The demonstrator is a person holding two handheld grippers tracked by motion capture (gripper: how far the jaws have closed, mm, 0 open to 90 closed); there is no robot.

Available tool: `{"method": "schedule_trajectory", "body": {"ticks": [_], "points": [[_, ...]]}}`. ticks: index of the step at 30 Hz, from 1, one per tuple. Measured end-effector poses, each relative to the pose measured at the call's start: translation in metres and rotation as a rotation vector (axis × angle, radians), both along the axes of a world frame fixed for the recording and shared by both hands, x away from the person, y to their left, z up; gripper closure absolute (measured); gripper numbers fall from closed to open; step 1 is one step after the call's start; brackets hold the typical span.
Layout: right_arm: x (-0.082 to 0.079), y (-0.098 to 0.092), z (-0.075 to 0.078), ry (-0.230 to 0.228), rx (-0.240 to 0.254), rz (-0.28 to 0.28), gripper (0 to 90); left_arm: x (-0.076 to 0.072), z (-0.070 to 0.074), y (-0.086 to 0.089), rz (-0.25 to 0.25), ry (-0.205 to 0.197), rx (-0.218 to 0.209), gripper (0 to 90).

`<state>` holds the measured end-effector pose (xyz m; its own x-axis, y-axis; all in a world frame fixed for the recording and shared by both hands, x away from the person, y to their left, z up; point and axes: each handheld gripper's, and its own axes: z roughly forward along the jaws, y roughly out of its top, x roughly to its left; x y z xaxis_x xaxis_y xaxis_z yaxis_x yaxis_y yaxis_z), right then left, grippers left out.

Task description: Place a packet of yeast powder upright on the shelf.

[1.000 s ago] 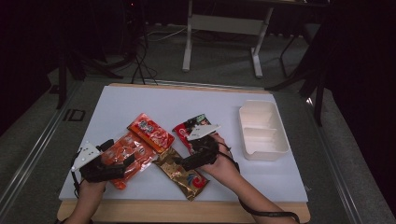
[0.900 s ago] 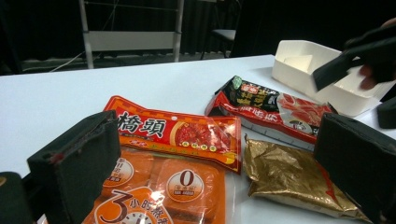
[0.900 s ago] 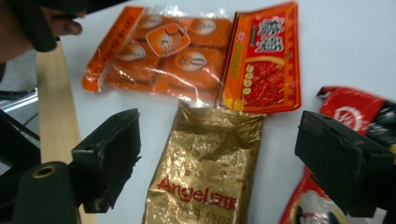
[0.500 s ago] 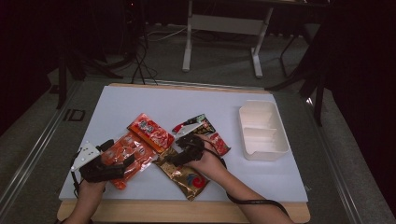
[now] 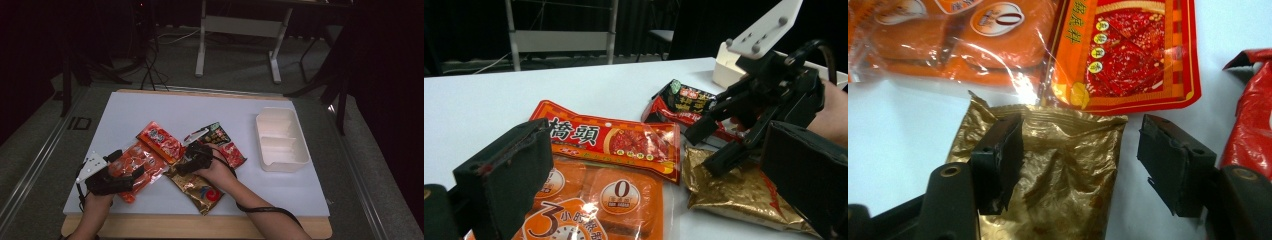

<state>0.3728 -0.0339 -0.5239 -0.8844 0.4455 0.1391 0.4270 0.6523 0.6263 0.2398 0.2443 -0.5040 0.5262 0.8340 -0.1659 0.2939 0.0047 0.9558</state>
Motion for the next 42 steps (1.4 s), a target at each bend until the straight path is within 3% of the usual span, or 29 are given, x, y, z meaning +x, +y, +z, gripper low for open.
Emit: {"method": "schedule_trajectory", "body": {"ticks": [3,8,11,17,21,26,31,33,36,42], "points": [[0.000,0.002,-0.003,-0.001,-0.018,-0.005,34.3,0.000,0.000,0.000,-0.001,0.002,0.005,1.0],[0.006,0.005,-0.009,0.061,-0.051,0.000,36.1,0.000,0.000,-0.001,-0.001,0.005,0.006,1.0],[0.006,0.008,-0.009,0.067,-0.067,0.008,39.1,0.001,-0.001,-0.001,-0.002,0.006,0.005,1.0],[0.001,0.012,-0.009,0.031,-0.103,0.004,43.9,0.000,0.000,-0.001,-0.001,0.005,0.008,1.0],[-0.005,0.015,-0.009,-0.005,-0.113,0.020,54.6,0.001,-0.001,-0.002,-0.003,0.008,0.016,1.0],[-0.010,0.017,-0.009,-0.050,-0.135,0.000,69.6,0.000,-0.001,-0.002,-0.003,0.010,0.019,0.9],[-0.013,0.019,-0.008,-0.072,-0.154,0.022,85.8,0.001,-0.001,-0.002,-0.003,0.012,0.020,1.0],[-0.015,0.019,-0.007,-0.089,-0.165,0.034,88.3,0.001,-0.001,-0.002,-0.003,0.011,0.018,1.0],[-0.012,0.016,-0.002,-0.063,-0.130,0.027,89.1,0.001,-0.001,-0.002,-0.003,0.012,0.019,1.0],[-0.014,0.006,0.018,-0.064,-0.057,0.033,89.4,0.001,-0.001,-0.002,-0.004,0.009,0.018,1.0]]}}
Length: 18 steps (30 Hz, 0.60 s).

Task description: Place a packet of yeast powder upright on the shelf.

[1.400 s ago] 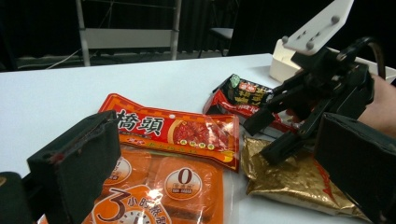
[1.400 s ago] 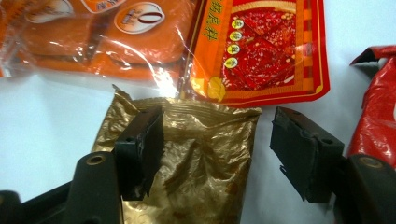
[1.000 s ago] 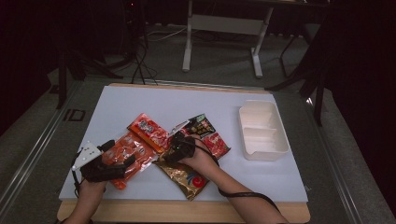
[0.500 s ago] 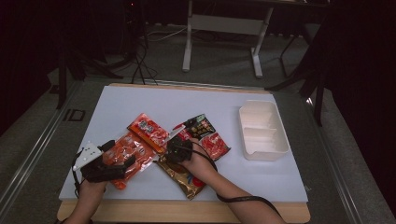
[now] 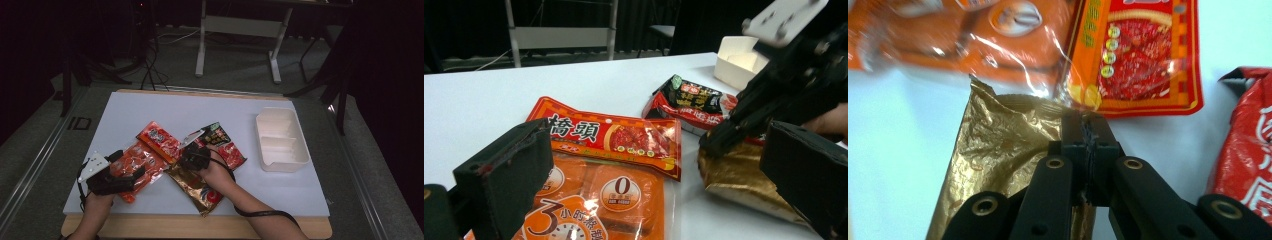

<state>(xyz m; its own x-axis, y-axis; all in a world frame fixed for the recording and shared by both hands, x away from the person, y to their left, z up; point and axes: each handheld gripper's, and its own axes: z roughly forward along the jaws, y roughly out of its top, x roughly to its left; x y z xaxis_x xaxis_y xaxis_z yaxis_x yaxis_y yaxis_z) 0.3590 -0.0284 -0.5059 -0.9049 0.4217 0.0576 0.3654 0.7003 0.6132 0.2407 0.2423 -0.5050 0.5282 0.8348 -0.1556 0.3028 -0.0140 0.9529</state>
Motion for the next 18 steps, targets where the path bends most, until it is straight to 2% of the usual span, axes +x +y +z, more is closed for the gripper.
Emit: {"method": "schedule_trajectory", "body": {"ticks": [18], "points": [[-0.024,-0.011,0.043,-0.025,0.132,0.054,89.7,0.001,-0.001,-0.001,0.008,0.002,-0.001,1.0]]}}
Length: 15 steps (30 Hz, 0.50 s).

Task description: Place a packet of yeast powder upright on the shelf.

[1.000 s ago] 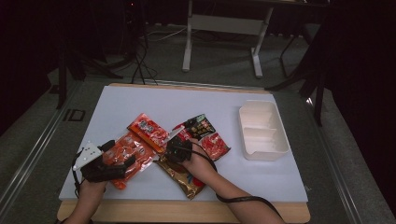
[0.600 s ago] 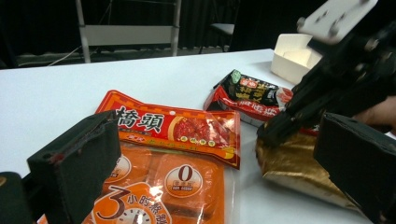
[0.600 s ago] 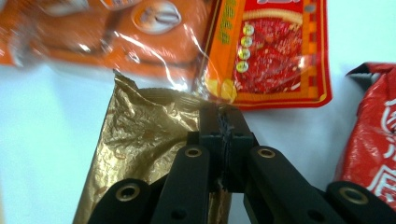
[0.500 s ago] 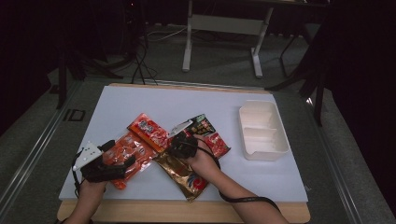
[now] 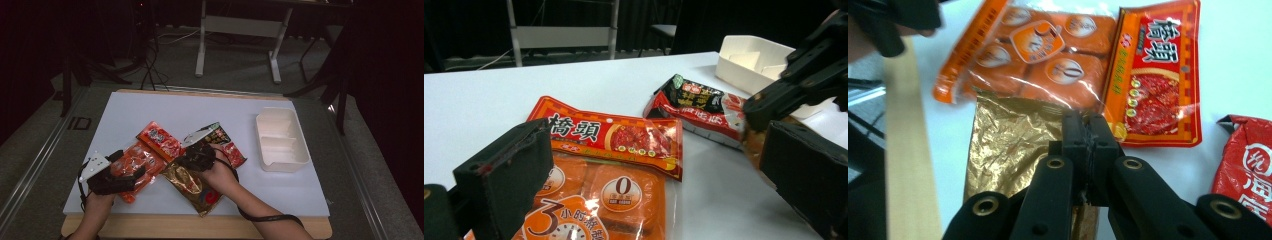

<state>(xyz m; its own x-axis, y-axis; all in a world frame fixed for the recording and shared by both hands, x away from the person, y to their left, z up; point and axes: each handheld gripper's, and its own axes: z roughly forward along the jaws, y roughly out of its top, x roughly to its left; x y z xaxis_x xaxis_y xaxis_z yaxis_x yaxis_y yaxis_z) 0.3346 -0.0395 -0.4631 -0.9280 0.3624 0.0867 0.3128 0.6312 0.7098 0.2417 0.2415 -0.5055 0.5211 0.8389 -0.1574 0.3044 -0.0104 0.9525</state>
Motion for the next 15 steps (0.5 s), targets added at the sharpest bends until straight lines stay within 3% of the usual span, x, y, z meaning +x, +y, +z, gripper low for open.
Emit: {"method": "schedule_trajectory", "body": {"ticks": [15], "points": [[-0.024,-0.020,0.034,-0.021,0.098,0.039,89.9,0.001,-0.001,-0.002,-0.007,0.008,0.008,1.0]]}}
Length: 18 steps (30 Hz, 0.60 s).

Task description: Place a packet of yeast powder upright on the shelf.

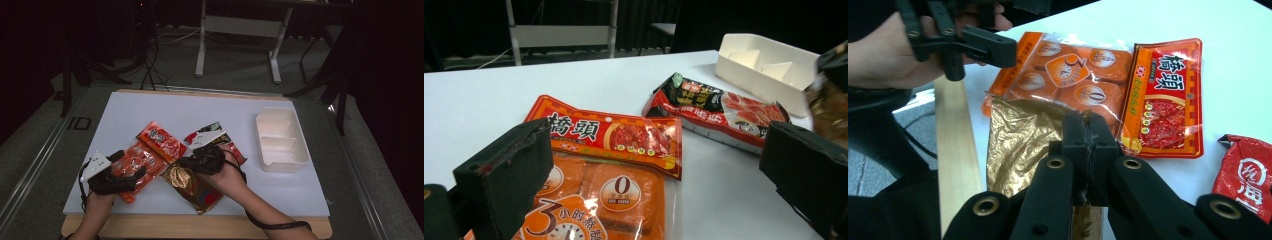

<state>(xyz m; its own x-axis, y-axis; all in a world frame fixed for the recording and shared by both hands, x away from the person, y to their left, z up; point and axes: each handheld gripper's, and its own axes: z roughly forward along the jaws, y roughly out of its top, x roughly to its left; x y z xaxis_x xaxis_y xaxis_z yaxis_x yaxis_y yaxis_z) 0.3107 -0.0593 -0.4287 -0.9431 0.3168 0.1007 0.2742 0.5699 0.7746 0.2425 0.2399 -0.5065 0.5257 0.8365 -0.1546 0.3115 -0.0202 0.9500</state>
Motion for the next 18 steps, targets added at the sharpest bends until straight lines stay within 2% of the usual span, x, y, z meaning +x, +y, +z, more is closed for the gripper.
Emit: {"method": "schedule_trajectory", "body": {"ticks": [11,18], "points": [[-0.004,-0.017,0.029,0.001,0.093,0.000,90.0,0.001,-0.001,-0.001,-0.002,0.004,0.002,1.0],[0.003,-0.027,0.050,-0.044,0.133,-0.032,89.9,0.001,-0.001,-0.001,0.001,0.004,-0.002,1.0]]}}
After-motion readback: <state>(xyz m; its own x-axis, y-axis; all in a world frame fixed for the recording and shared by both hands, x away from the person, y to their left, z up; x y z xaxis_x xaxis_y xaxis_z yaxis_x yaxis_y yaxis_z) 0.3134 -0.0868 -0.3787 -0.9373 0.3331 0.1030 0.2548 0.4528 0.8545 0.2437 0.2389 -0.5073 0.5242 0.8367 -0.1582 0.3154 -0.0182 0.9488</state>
